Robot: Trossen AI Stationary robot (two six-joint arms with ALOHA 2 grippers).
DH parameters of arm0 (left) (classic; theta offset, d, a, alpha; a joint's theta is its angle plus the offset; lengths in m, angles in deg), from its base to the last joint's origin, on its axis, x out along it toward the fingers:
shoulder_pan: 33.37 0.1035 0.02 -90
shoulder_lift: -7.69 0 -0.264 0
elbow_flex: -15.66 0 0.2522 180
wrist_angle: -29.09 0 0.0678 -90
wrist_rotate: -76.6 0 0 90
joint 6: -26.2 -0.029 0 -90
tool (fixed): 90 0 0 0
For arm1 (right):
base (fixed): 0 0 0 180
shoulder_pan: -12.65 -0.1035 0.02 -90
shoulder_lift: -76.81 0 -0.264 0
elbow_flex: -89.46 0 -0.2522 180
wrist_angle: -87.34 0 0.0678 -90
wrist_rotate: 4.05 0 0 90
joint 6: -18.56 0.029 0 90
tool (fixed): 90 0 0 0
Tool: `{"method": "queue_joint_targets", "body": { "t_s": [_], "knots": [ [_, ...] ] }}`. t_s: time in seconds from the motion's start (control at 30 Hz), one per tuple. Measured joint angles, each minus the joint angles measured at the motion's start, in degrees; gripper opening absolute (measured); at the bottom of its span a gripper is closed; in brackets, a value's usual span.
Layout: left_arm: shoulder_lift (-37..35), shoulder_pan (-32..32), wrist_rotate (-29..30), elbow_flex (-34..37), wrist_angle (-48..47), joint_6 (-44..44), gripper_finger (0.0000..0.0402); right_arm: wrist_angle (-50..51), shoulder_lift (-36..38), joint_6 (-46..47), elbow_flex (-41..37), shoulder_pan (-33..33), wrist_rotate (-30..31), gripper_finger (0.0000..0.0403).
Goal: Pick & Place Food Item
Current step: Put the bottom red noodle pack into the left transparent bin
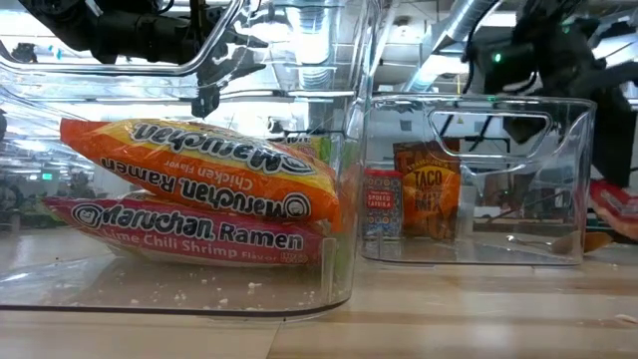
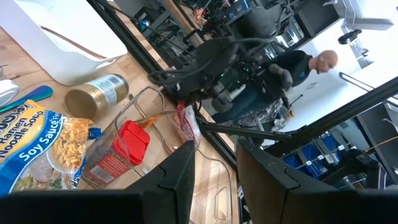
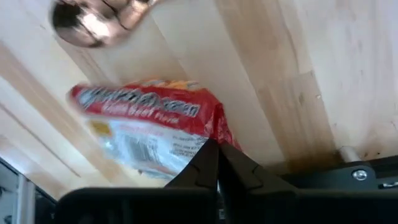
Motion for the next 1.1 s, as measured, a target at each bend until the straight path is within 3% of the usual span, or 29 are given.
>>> {"method": "queue_joint_targets", "body": {
  "t_s": [0.67,0.97,1.1],
  "knots": [
    [0.0,-1.6,0.42,0.0,3.16,0.11,0.0112,2.83,12.56,11.17,10.51,0.04,-2.86,0.0],
    [0.0,-2.58,3.87,-0.01,2.73,-1.2,0.0117,6.04,11.1,11.76,9.06,0.07,-2.73,0.0],
    [0.0,-2.58,5.21,0.0,2.74,-2.01,0.0127,7.08,6.58,10.58,8.55,0.17,-0.1,0.0017]
  ]
}}
